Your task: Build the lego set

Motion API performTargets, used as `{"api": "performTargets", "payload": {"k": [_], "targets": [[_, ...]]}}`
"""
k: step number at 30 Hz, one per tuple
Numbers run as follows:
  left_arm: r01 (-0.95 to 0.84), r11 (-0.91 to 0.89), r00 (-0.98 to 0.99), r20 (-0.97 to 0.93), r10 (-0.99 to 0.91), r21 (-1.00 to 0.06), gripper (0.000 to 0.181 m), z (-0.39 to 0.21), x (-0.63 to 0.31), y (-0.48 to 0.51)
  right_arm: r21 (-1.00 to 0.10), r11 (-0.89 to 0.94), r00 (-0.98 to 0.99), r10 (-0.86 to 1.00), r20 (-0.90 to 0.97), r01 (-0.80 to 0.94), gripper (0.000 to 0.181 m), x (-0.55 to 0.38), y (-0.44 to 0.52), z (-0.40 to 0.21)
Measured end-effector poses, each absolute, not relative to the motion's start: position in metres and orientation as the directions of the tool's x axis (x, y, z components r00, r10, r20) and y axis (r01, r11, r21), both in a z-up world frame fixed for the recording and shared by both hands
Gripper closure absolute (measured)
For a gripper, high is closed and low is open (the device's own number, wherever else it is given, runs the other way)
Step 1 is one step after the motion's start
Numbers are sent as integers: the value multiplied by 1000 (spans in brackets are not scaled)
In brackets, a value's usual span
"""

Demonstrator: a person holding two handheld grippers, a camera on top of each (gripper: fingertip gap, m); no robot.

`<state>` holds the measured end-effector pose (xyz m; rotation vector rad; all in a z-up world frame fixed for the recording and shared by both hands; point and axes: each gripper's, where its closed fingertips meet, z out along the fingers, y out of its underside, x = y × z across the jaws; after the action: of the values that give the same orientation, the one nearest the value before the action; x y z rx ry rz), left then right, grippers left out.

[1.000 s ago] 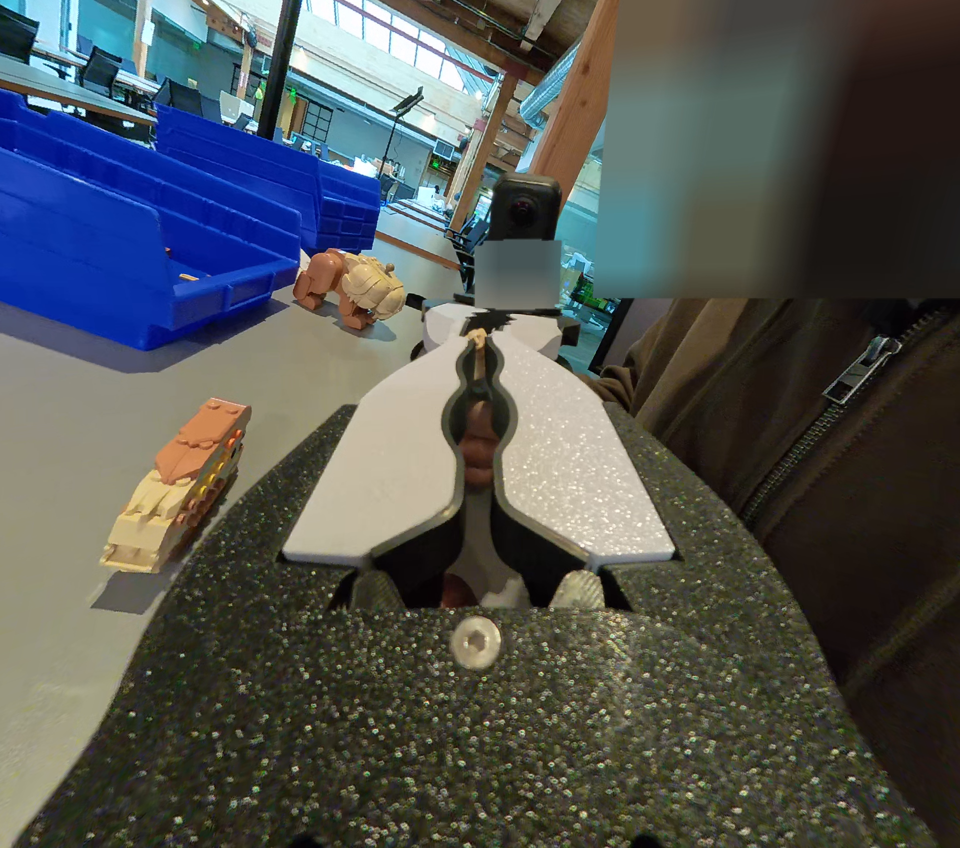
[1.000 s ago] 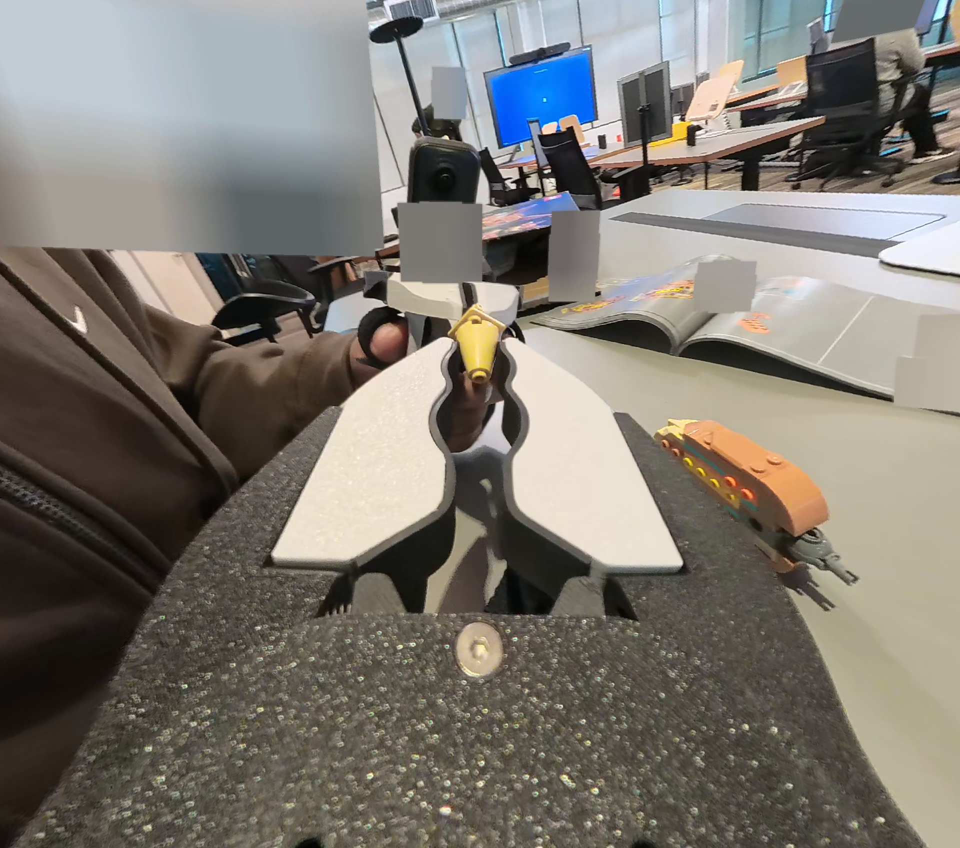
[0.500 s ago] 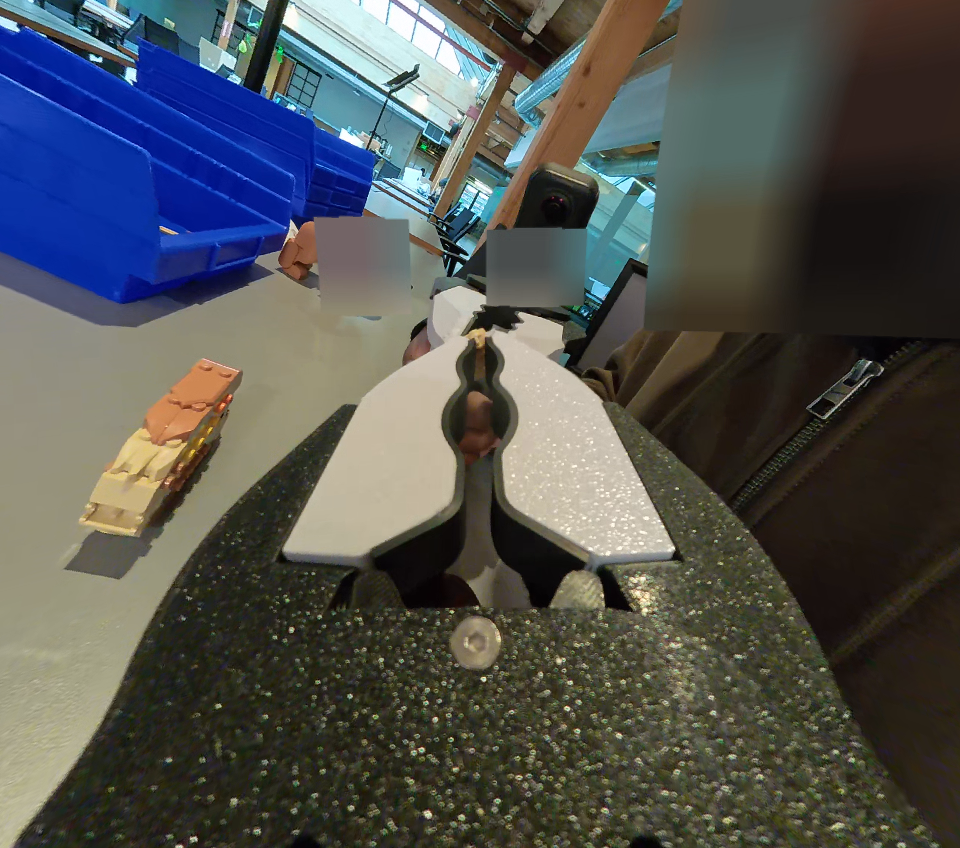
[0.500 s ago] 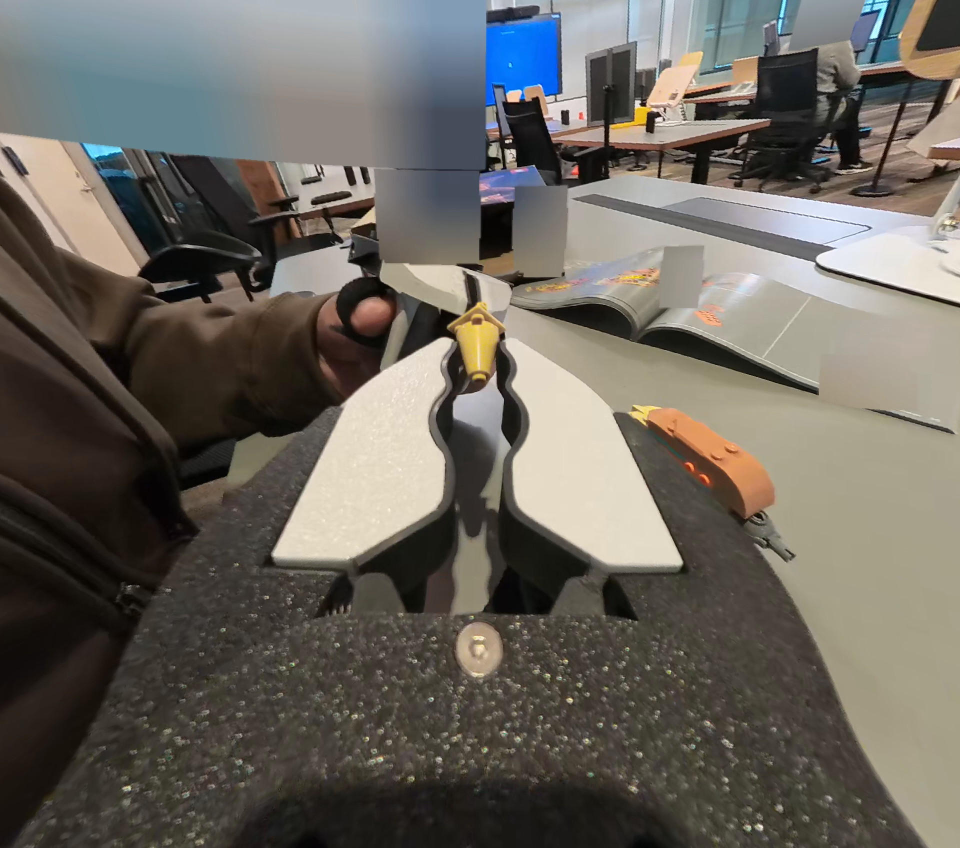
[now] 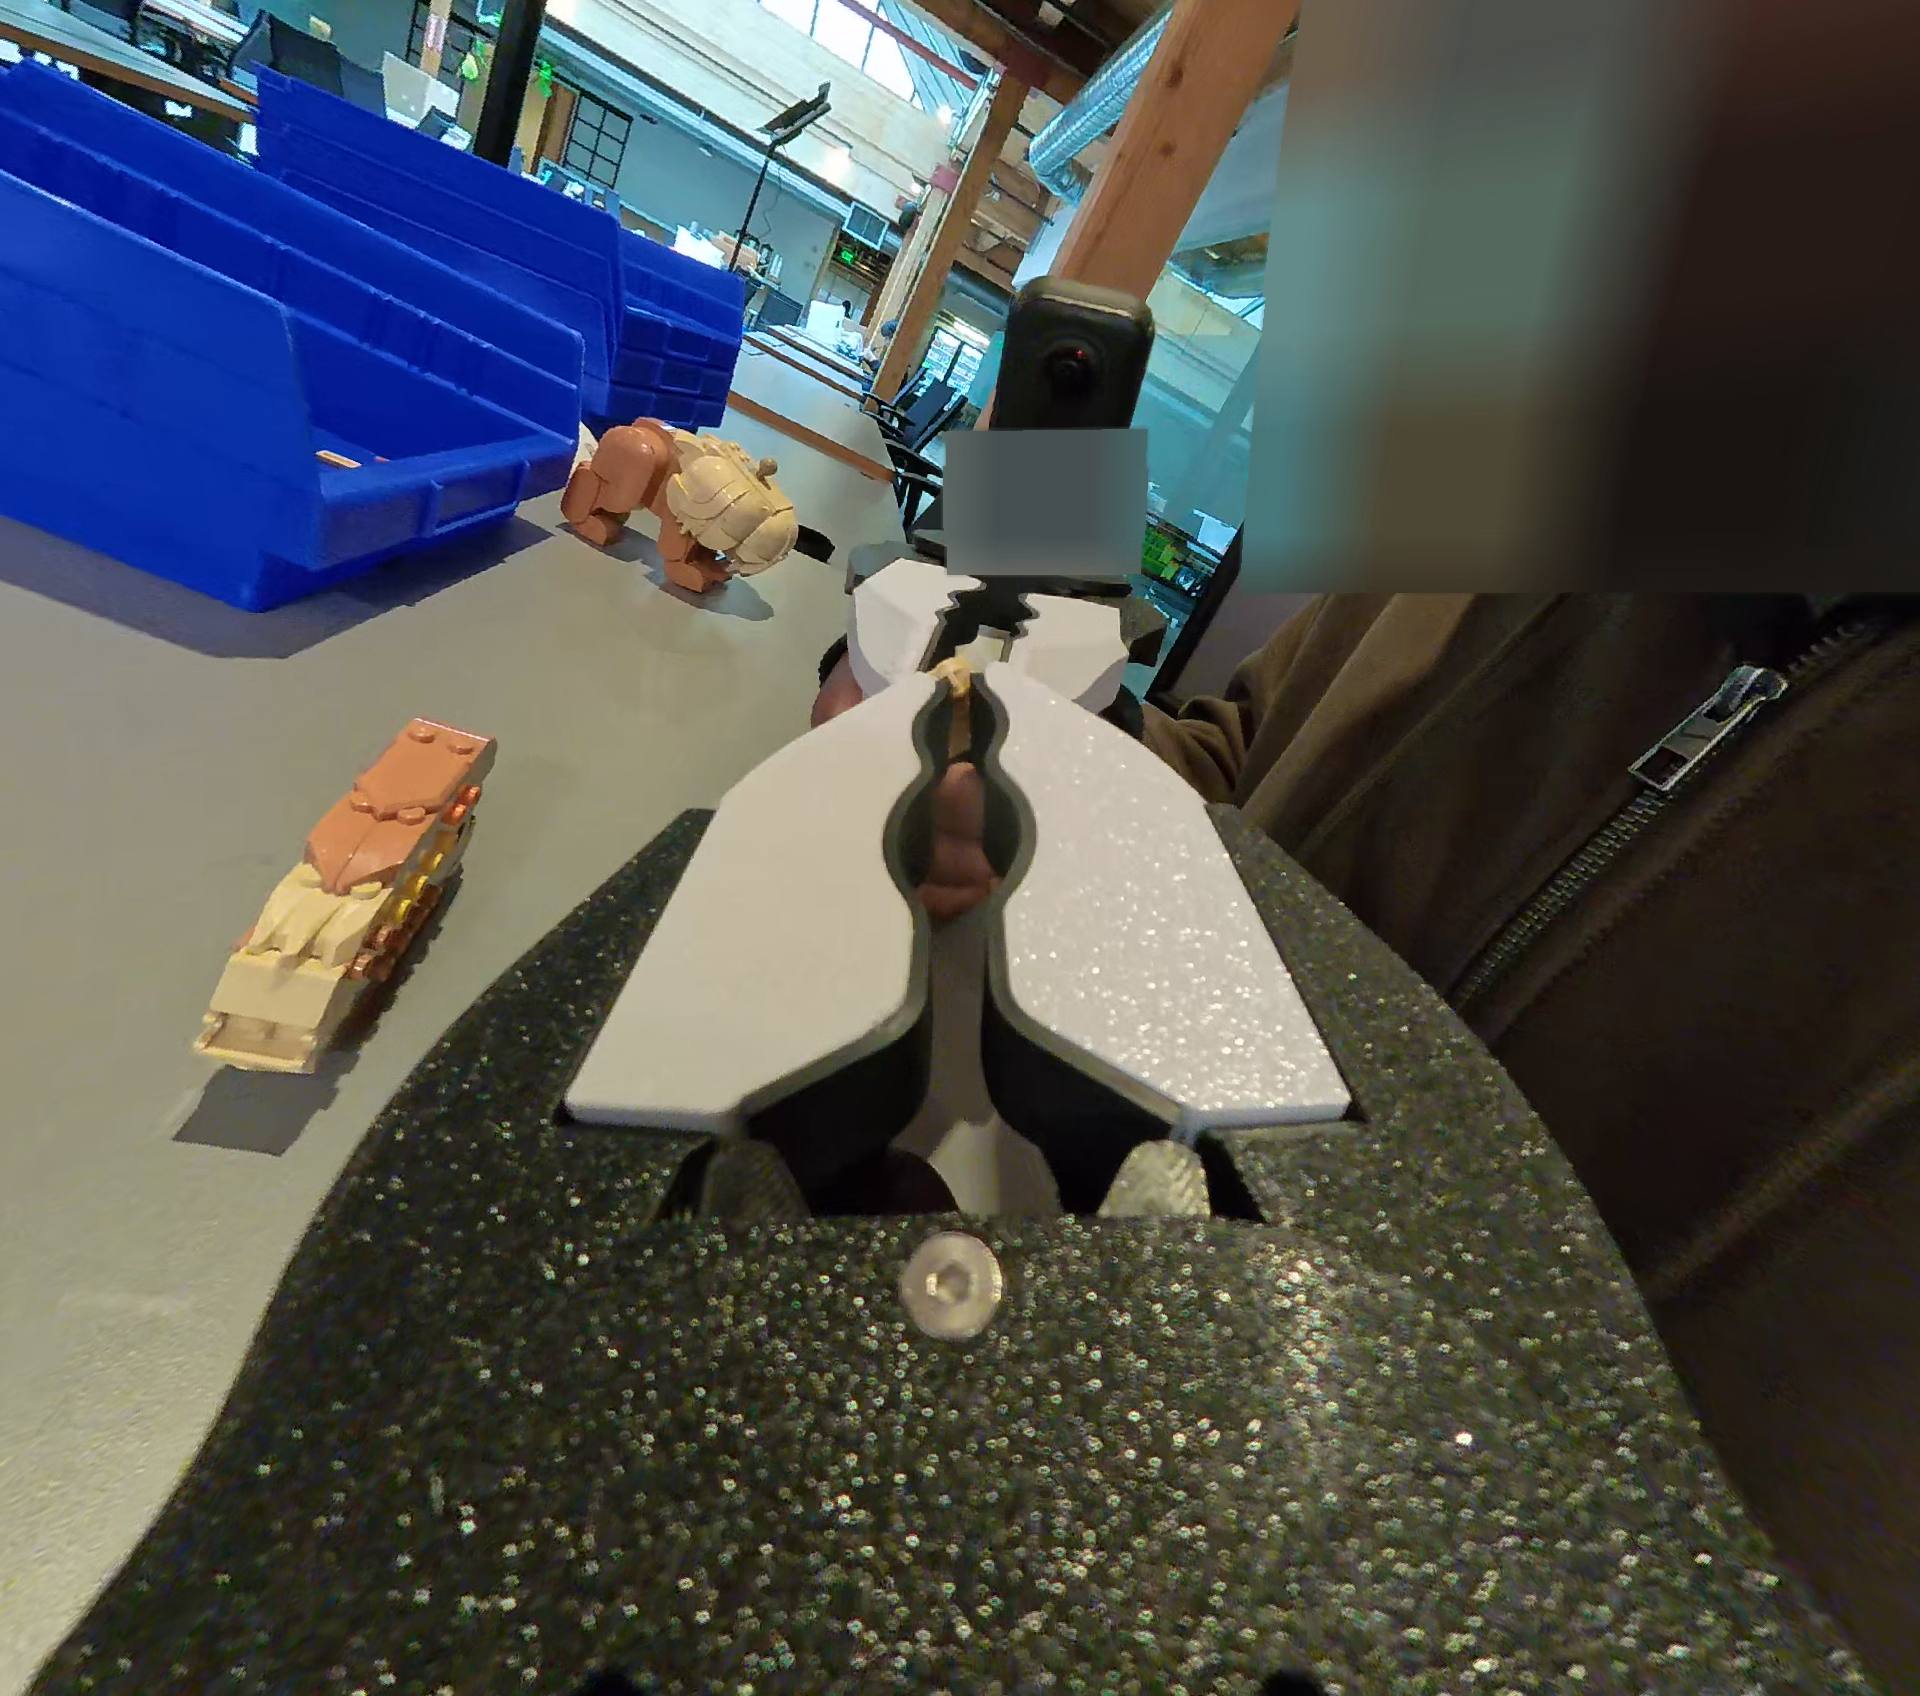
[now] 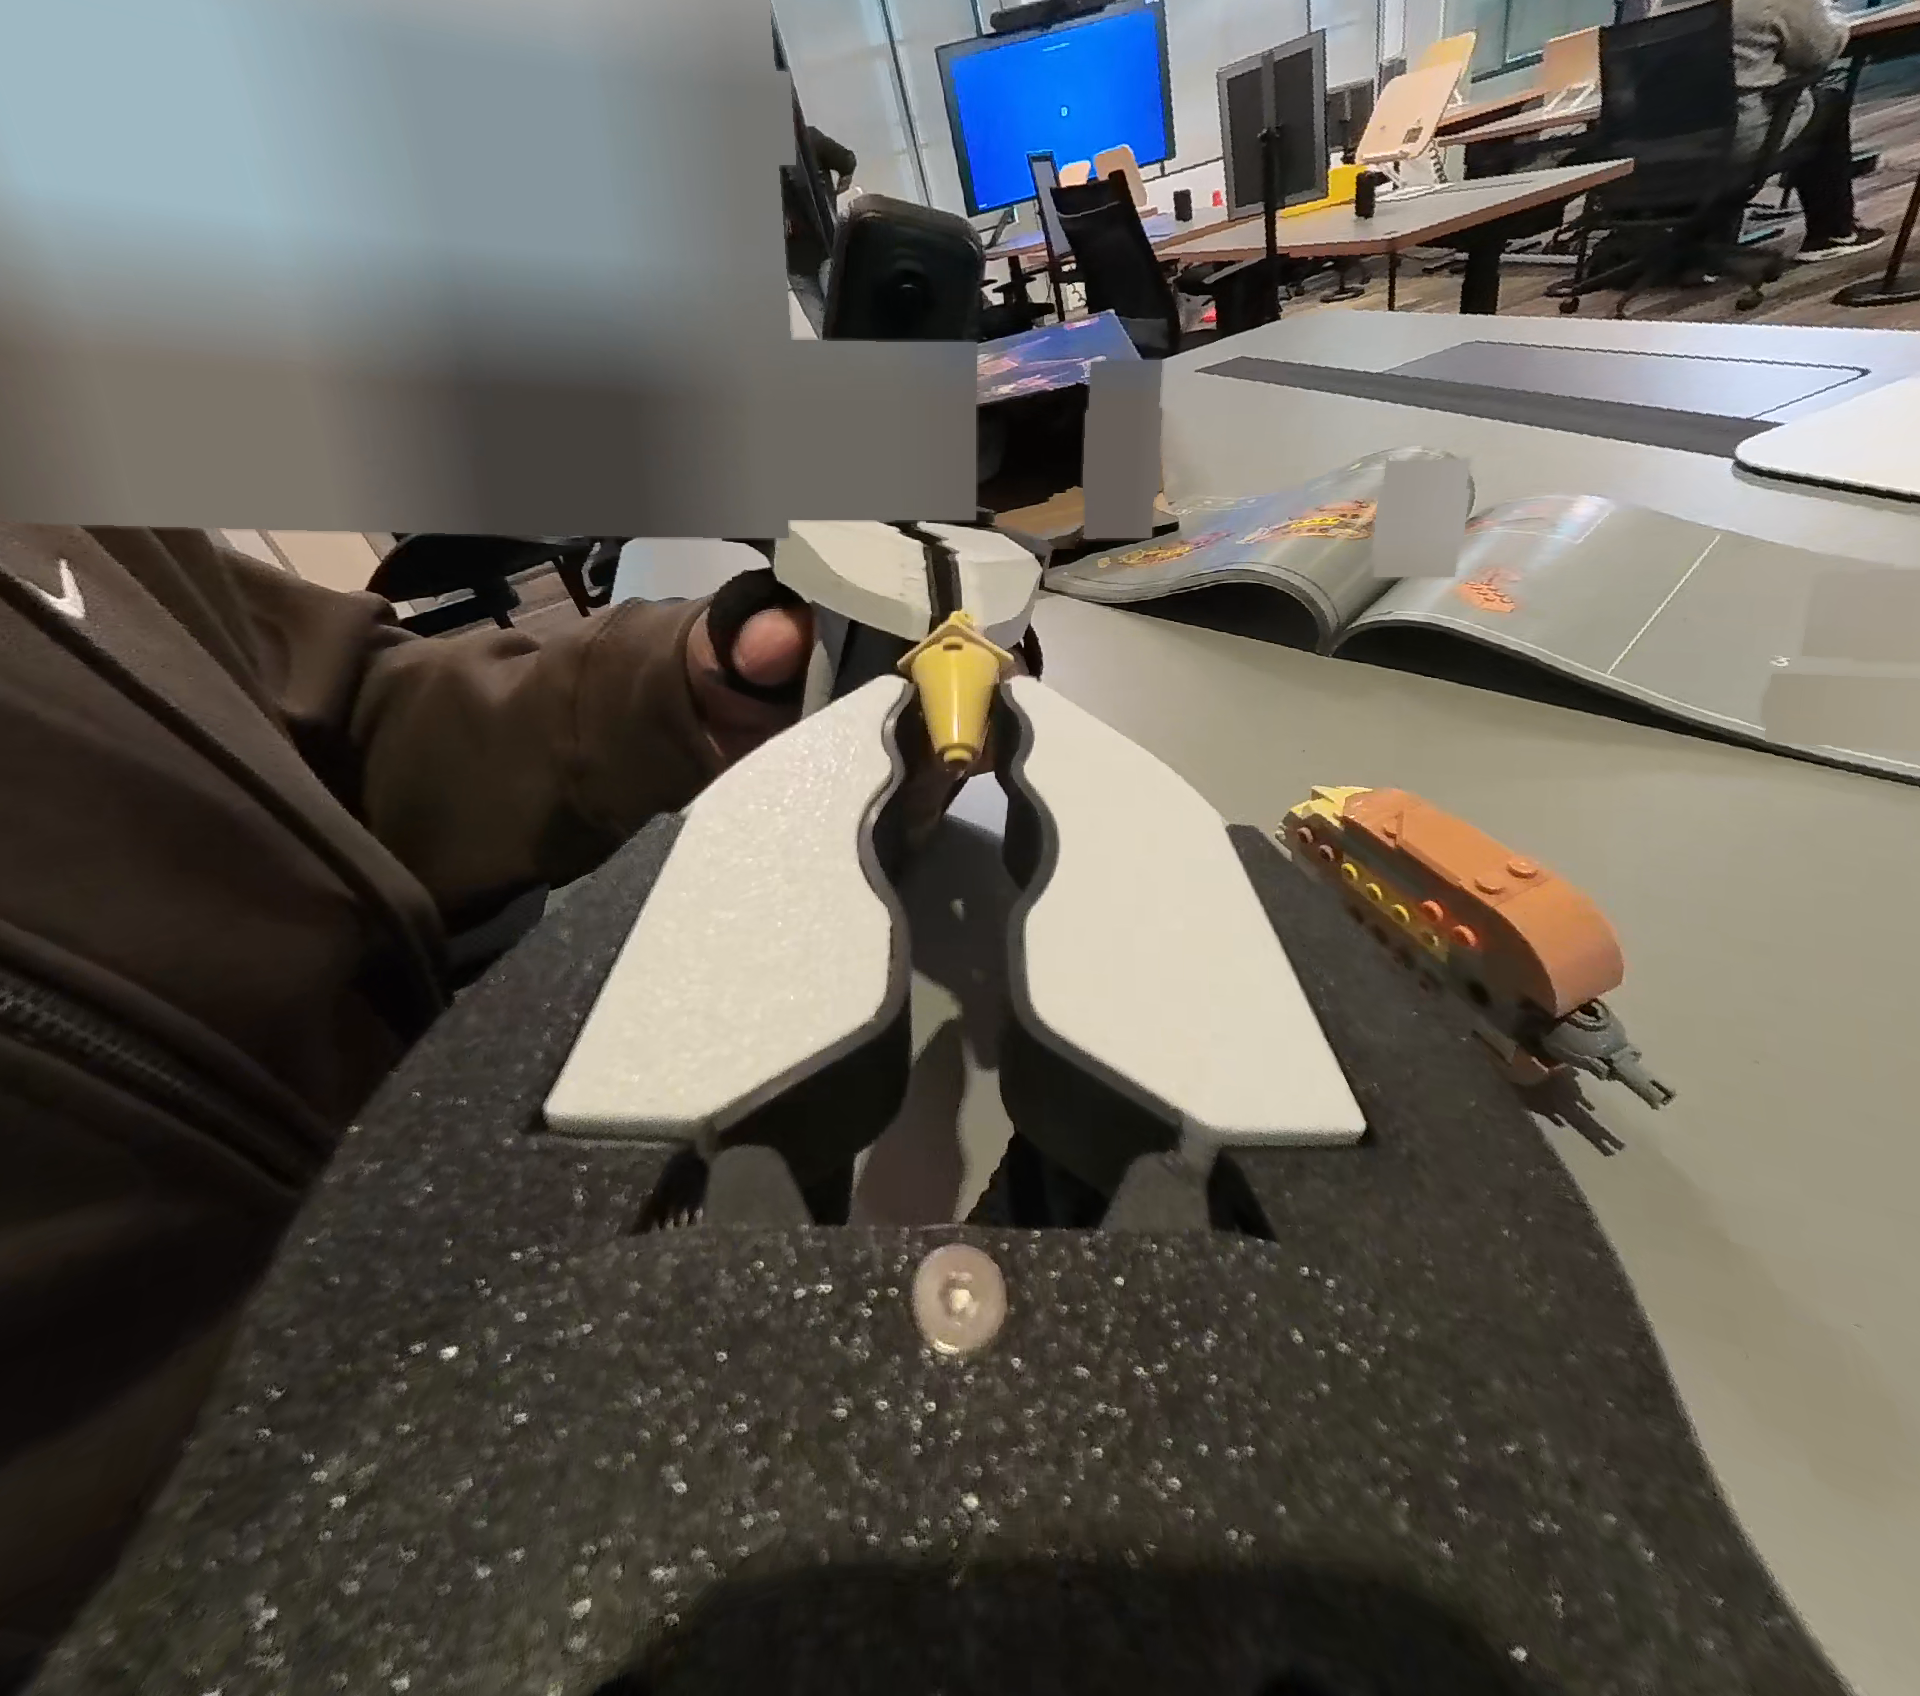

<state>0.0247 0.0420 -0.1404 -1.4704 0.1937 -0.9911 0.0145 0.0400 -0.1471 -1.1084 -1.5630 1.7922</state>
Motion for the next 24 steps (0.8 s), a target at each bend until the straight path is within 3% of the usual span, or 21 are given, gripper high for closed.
{"api": "performTargets", "payload": {"k": [10, 24], "targets": [[408, -233, 606, 453, -654, -883, 181, -146, 37, 46, -983, -98, -575, 800, -172, 157, 170, 18, 16, -158], [480, -161, 660, 476, -581, -862, 181, -143, 13, 56, -973, -147, -445, 870, -212, 177, 169, 5, 37, -166]]}}
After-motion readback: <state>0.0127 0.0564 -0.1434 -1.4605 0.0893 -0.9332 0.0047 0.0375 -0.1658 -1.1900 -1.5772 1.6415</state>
